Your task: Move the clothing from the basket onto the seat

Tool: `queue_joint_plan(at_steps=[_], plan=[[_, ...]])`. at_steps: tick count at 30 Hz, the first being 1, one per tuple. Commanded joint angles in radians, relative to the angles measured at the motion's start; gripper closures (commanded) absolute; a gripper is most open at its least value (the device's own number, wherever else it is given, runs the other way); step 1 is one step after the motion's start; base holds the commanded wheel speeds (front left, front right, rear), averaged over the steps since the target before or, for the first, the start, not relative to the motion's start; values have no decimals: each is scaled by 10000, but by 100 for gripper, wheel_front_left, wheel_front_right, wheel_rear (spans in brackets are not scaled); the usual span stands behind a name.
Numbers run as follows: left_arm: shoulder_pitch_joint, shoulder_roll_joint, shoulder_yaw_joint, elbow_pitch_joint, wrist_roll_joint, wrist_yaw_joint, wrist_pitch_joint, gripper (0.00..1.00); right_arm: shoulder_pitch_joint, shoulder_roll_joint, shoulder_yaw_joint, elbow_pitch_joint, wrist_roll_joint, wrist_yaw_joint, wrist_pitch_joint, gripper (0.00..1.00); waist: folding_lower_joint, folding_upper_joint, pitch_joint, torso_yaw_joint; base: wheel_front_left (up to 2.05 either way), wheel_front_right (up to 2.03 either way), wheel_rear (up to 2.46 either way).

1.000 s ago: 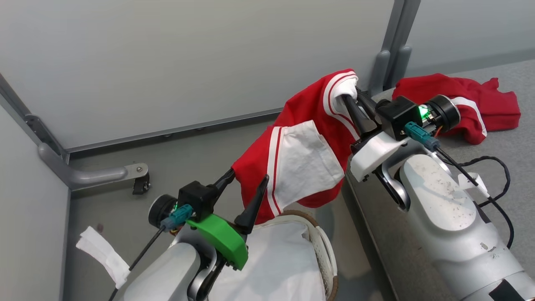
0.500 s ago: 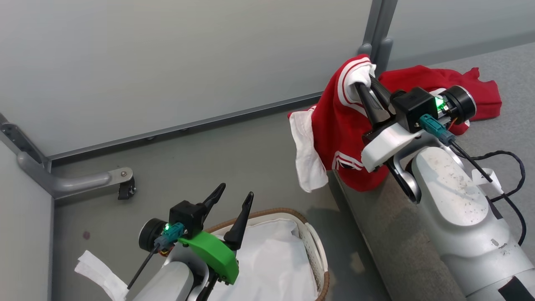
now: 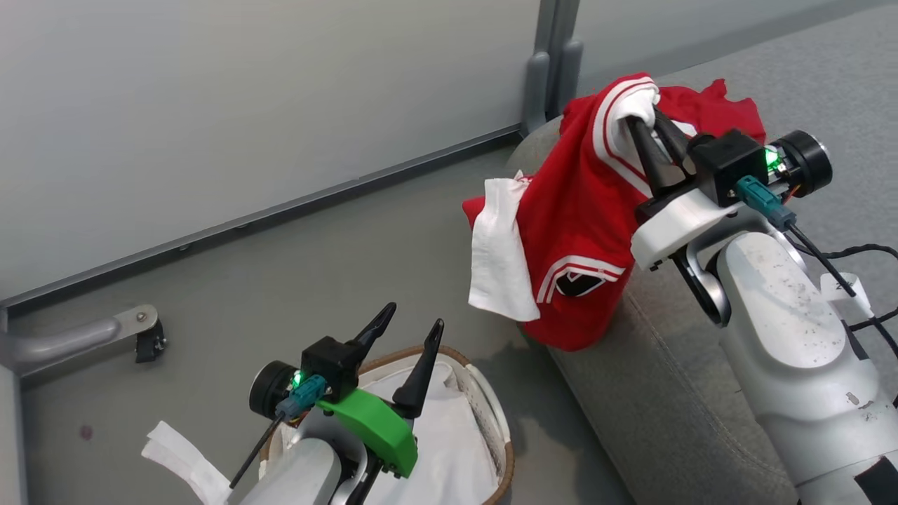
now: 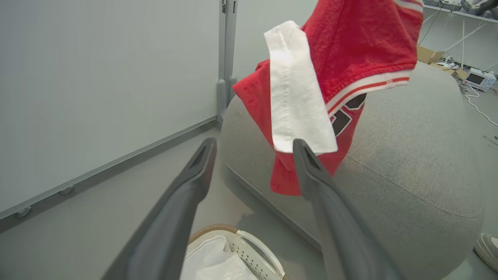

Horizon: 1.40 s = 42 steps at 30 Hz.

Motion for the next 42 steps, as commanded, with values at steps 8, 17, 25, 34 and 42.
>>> queue_joint_plan(at_steps=[8, 17, 25, 34, 42], plan=[[-225, -27, -135, -296, 128, -27, -7, 0, -150, -284, -515, -100, -187, -14, -23, 100, 0, 0, 567, -1402, 0, 0, 0], [-556, -32, -390, -623, 362, -29, -7, 0, -306, -417, -1096, -161, -360, -14, -23, 100, 0, 0, 1177, -1394, 0, 0, 0], [-1053, 13, -660, -920, 585, -29, -7, 0, -1835, -1003, -1733, -110, -724, -14, -23, 100, 0, 0, 2256, -603, 0, 0, 0], [-1834, 84, -872, -1013, 771, -30, -7, 0, -4469, -2549, -3137, 910, -1338, -14, -23, 100, 0, 0, 3769, 619, 0, 0, 0], [-2336, 140, -812, -1133, 896, -30, -7, 0, -5017, -2895, -4084, 1899, -2101, -14, -23, 100, 0, 0, 4758, 1298, 0, 0, 0]])
